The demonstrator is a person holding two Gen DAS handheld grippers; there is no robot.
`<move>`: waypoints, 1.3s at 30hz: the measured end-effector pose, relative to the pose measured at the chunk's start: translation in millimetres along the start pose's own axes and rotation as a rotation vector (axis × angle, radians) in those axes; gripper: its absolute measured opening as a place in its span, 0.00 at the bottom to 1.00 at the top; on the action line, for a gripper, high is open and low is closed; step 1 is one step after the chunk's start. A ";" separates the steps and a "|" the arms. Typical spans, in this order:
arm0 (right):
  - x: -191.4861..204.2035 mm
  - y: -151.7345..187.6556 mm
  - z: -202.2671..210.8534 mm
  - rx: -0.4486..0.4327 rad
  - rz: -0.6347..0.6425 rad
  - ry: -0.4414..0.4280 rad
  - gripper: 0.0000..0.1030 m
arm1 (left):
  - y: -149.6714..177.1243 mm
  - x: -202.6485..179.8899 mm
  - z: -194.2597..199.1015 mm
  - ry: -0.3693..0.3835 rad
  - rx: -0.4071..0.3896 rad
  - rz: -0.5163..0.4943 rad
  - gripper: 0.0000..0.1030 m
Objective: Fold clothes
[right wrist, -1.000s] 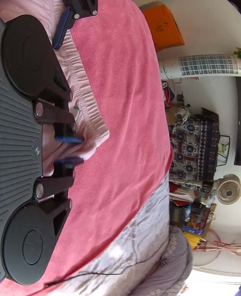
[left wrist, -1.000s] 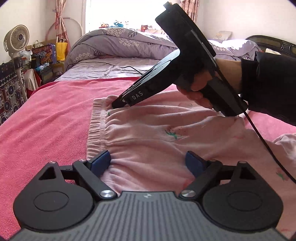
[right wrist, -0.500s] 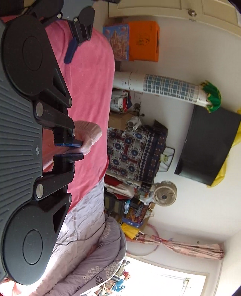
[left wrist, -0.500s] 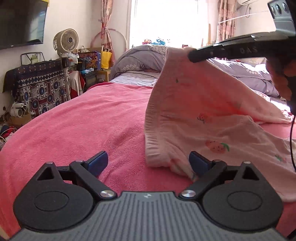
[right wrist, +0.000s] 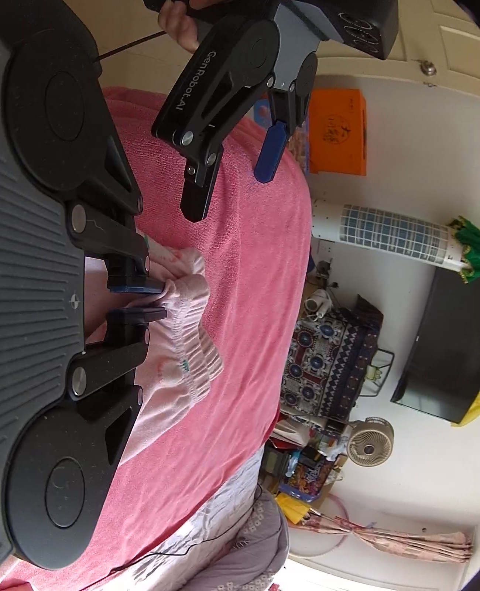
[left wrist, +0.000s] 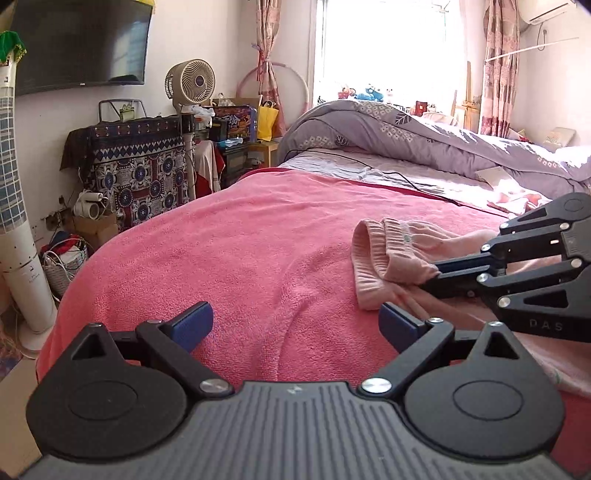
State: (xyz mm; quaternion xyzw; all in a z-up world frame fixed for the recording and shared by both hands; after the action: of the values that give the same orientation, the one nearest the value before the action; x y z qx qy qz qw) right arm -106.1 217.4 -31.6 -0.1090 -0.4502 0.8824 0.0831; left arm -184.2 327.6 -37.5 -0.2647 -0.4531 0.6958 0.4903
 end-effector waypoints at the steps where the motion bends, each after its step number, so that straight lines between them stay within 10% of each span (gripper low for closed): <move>1: -2.0 -4.1 3.2 -0.024 -0.018 0.006 0.09 | -1.2 -1.8 0.4 -0.004 -0.005 -0.011 0.95; 7: -8.1 -20.3 15.2 -0.124 -0.088 -0.001 0.09 | -7.9 -2.2 12.8 -0.004 -0.061 0.002 0.95; 13: 9.5 10.9 -11.1 -0.013 -0.054 -0.042 0.10 | -18.6 -6.7 3.8 -0.003 -0.048 0.031 0.95; 22: 18.9 30.6 44.6 -0.022 0.058 -0.042 0.36 | -13.6 -54.6 -34.3 -0.053 0.006 -0.171 0.97; 34: -138.0 160.6 234.1 0.236 -0.080 0.614 0.57 | -6.8 -48.5 -36.1 -0.037 0.048 -0.107 0.98; 39: -268.9 225.4 310.6 0.214 -0.593 0.805 0.59 | -5.5 -45.3 -38.6 -0.033 0.070 -0.079 0.98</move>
State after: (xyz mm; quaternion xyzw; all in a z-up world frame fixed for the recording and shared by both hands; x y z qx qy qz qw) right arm 58.8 -220.4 -5.9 -0.2986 -0.3014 0.7501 0.5072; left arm -133.2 300.7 -53.4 -0.2177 -0.4466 0.6956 0.5190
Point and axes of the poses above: each gripper's, at about its wrist camera, not at the fingertips, and z roughly against the way its jaws point, x to its left, y to its underside, the point moved 6 cm from there along -z, roughly the way its jaws point, and after that the axes turned 12 degrees about -y, right-handed, at the moved point
